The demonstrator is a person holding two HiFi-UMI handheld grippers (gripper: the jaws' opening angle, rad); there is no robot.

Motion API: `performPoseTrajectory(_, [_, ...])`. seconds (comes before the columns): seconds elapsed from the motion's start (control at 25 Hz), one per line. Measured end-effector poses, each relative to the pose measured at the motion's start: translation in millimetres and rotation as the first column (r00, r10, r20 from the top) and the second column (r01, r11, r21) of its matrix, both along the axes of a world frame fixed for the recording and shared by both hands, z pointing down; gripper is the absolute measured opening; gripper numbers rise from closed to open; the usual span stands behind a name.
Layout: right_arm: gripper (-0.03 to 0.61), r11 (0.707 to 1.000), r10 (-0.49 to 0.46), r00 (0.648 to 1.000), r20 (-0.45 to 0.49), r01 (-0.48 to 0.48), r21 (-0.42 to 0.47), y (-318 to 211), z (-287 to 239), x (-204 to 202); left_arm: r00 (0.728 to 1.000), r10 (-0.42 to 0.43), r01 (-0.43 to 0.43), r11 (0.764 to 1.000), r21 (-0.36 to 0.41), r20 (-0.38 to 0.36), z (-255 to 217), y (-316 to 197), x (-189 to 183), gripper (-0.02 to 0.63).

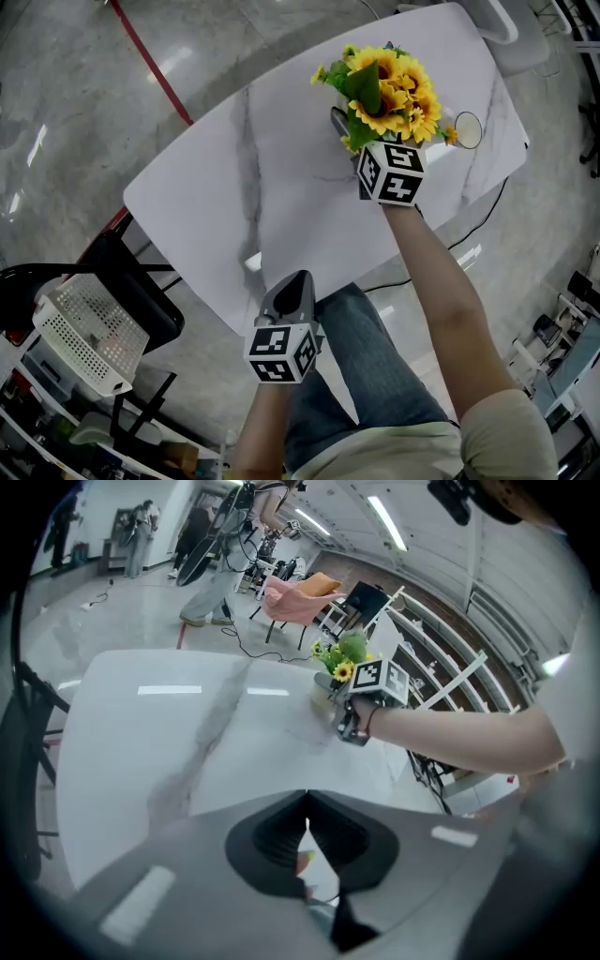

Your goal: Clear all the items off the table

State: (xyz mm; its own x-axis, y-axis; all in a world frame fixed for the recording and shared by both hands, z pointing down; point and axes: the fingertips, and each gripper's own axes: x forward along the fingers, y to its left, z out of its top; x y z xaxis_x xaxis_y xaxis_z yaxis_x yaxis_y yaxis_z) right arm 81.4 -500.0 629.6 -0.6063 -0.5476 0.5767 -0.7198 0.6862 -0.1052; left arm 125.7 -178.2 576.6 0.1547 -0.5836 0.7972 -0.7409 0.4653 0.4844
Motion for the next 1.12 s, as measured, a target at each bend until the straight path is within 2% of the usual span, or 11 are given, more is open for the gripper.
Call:
performPoseTrajectory(0.6, [0.597,0.990,-0.142,0.989,0.049,0.142,0.011,112,-37,-26,0.997,-0.069,0.069,0.997,0.032,0.016,-2,60,-20,0.009])
performPoseTrajectory(1.12, [0.597,0.935,-0.352,0.935,0.052,0.349,0.057,235,-76,-76,0.986,-0.161,0.159,0.985,0.062,0.038,-11,135,-57,0.009])
